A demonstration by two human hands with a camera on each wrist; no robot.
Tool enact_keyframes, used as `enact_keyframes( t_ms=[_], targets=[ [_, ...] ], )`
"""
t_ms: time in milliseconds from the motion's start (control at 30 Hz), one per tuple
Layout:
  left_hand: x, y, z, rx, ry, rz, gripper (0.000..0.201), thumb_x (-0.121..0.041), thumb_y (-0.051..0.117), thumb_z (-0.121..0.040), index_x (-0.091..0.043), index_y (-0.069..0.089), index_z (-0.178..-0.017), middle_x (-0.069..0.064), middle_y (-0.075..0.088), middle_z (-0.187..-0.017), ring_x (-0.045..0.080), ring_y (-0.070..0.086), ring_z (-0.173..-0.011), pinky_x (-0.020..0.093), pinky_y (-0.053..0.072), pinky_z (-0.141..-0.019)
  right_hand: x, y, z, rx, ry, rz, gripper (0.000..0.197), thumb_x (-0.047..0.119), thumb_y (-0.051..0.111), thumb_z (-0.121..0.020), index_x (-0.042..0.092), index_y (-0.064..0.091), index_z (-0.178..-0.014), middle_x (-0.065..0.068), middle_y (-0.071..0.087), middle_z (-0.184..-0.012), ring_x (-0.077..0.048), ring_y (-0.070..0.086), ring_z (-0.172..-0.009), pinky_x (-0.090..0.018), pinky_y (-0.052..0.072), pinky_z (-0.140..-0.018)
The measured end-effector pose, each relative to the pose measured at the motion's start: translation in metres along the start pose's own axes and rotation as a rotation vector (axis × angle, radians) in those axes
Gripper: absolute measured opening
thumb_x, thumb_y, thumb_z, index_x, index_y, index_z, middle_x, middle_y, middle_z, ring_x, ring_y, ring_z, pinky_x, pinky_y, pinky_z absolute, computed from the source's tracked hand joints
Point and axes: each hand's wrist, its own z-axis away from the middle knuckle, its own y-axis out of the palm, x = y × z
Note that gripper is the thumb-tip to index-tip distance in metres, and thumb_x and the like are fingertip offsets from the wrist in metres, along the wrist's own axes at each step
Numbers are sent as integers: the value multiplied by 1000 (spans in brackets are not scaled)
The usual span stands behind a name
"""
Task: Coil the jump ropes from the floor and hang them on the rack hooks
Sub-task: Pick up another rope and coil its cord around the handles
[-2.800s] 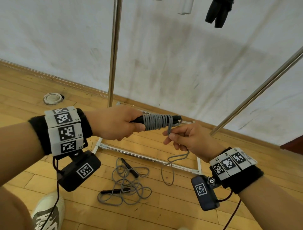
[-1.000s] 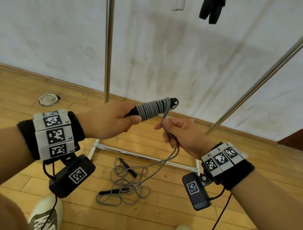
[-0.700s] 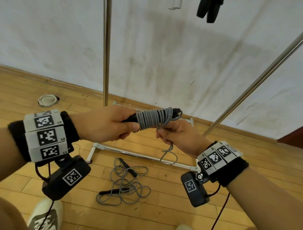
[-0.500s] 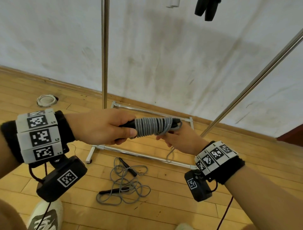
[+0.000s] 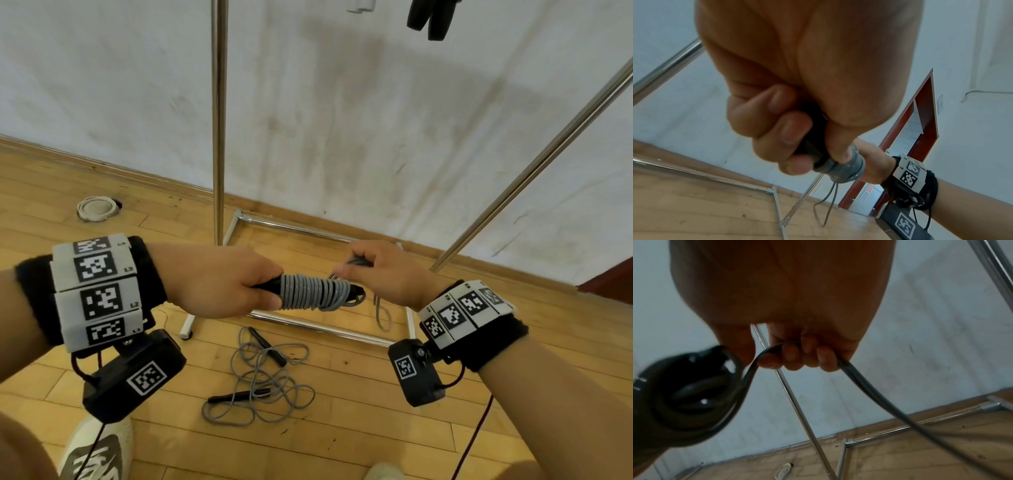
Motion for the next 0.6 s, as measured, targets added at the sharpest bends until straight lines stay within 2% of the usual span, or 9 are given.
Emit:
enact_keyframes(
  t_ms=[33, 100, 233, 333, 467, 533, 600],
  targets=[
    [0, 1, -1, -8, -14, -33, 20, -44, 48, -99, -30, 51, -85, -5, 59, -71, 8, 51, -58, 31, 49, -60, 2, -2, 0, 3, 18, -47, 32, 31, 58, -95, 14, 58, -69, 15, 48, -54, -4, 41, -52, -24, 37, -55],
    [0, 2, -3, -28, -41, -96, 21, -45, 47, -99, -31, 50, -83, -6, 57, -70, 7, 51, -57, 25, 47, -57, 9, -3, 1, -13, 46, -90, 37, 27, 50, -98, 15, 63, -66, 14, 45, -52, -4, 38, -50, -27, 35, -57],
    [-1, 2, -8, -91, -85, -146, 20, -43, 45, -100, -31, 47, -84, -7, 57, -70, 6, 51, -55, 21, 42, -53, 23, -5, 5, -58, 73, -163, 33, 13, 52, -92, 13, 68, -63, 11, 47, -48, -5, 38, -45, -24, 33, -50],
    [-1, 1, -11, -186, -106, -192, 19, -41, 45, -101, -32, 45, -85, -7, 57, -73, 6, 51, -56, 19, 39, -51, 27, -10, 9, -35, 94, -311, 23, 9, 52, -92, 5, 70, -79, -1, 56, -54, -11, 45, -46, -25, 37, -46],
    [2, 0, -12, -304, -140, -205, 19, -40, 45, -101, -30, 46, -84, -6, 58, -74, 9, 53, -57, 21, 39, -50, 28, -13, 17, 56, 31, -368, 21, 17, 50, -101, 9, 70, -101, -6, 67, -67, -15, 55, -50, -25, 46, -48],
    [3, -3, -13, -392, -147, -173, 20, -40, 45, -101, -30, 45, -83, -5, 59, -73, 11, 54, -57, 23, 40, -49, 29, -6, 19, 52, 9, -376, 28, 29, 46, -103, 15, 70, -106, -5, 68, -68, -11, 49, -49, -21, 41, -47],
    [3, -6, -14, -471, -150, -149, 22, -39, 46, -100, -31, 42, -80, -5, 58, -71, 10, 54, -57, 20, 37, -48, 30, 4, 17, -11, 21, -432, 35, 33, 40, -105, 19, 72, -106, -4, 62, -64, -8, 39, -47, -17, 34, -46]
  ],
)
